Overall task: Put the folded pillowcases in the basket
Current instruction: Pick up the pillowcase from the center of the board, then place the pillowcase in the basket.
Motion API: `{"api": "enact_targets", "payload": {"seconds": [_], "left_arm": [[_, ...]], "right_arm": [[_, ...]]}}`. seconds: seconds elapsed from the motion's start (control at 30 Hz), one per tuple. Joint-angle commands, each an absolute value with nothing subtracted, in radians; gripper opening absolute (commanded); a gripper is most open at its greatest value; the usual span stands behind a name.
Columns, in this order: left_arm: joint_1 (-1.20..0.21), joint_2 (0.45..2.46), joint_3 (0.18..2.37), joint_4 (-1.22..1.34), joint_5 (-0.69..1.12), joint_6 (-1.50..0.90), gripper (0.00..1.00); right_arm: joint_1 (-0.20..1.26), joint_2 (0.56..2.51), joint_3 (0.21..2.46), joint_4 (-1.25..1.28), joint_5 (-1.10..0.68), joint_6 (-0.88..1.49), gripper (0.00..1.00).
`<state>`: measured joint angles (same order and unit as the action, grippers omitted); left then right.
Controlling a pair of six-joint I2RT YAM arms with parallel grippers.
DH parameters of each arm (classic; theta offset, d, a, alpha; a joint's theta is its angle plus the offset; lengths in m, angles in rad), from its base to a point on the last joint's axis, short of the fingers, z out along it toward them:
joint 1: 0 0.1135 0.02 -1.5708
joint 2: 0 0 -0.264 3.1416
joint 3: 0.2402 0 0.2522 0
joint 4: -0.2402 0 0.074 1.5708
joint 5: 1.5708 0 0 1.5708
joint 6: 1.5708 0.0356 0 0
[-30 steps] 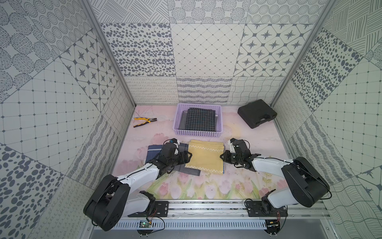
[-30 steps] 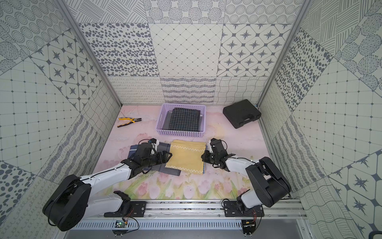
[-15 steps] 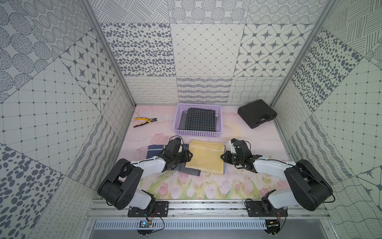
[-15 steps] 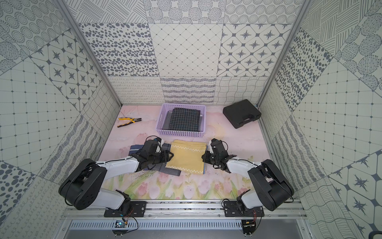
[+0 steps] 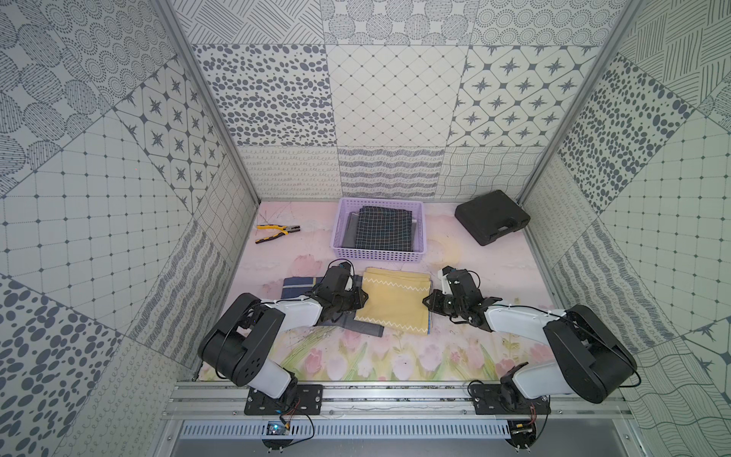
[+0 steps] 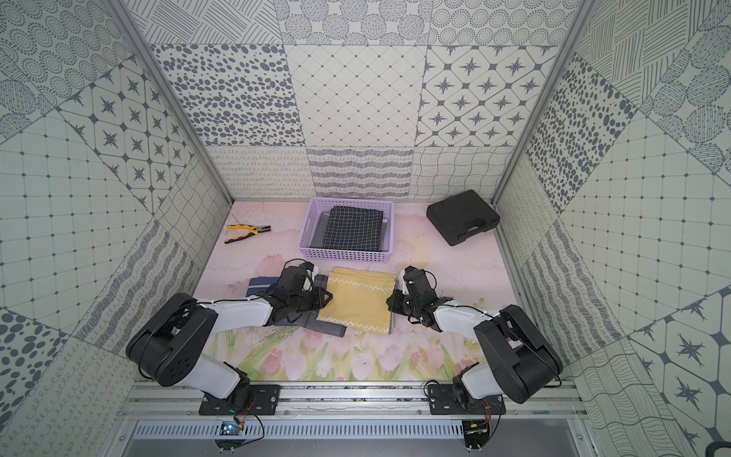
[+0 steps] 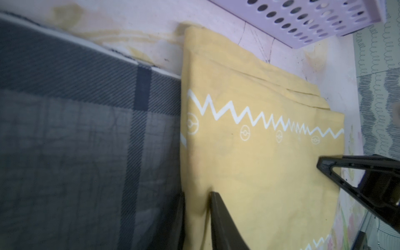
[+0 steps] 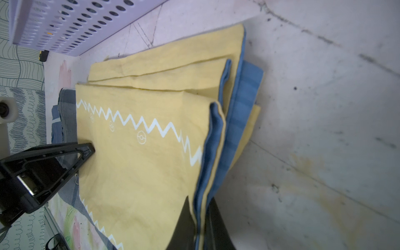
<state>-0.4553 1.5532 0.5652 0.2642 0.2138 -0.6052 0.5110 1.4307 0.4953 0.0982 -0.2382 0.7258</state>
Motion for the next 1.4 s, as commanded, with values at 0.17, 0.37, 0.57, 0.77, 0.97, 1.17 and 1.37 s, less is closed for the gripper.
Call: {"api": "enact_targets", "payload": {"seconds": [0.17,0.37,0.57,0.77,0.97,1.17,1.37], "left_arm": [[-0.460,1.552,0.557,0.271,0.230,-0.604,0.00],[-0.461,1.518,0.550,0.275,0.226,-0.616,0.00],[-0.460,1.449,0.543,0.257,0.221,-0.624,0.00],[-0.460,1.363,0.545,0.217,0.216,-0.626,0.00],[-0.460,1.274,0.575,0.138,0.203,-0.593,0.00],[-0.458,1.188,0.592,0.093,0.205,-0.585,0.00],[-0.460,1.148,0.632,0.040,0.193,-0.561,0.00]], "right_arm": [[0.515,1.413,0.482,0.123,-0.219,0.716,0.00],[0.515,1.395,0.480,0.117,-0.218,0.708,0.00],[0.515,1.335,0.479,0.092,-0.204,0.701,0.00],[0.515,1.215,0.471,0.058,-0.170,0.700,0.00],[0.515,1.077,0.474,-0.007,-0.133,0.685,0.00],[0.515,0.980,0.491,-0.061,-0.120,0.658,0.00],[0.514,0.955,0.535,-0.102,-0.113,0.631,0.00]]}}
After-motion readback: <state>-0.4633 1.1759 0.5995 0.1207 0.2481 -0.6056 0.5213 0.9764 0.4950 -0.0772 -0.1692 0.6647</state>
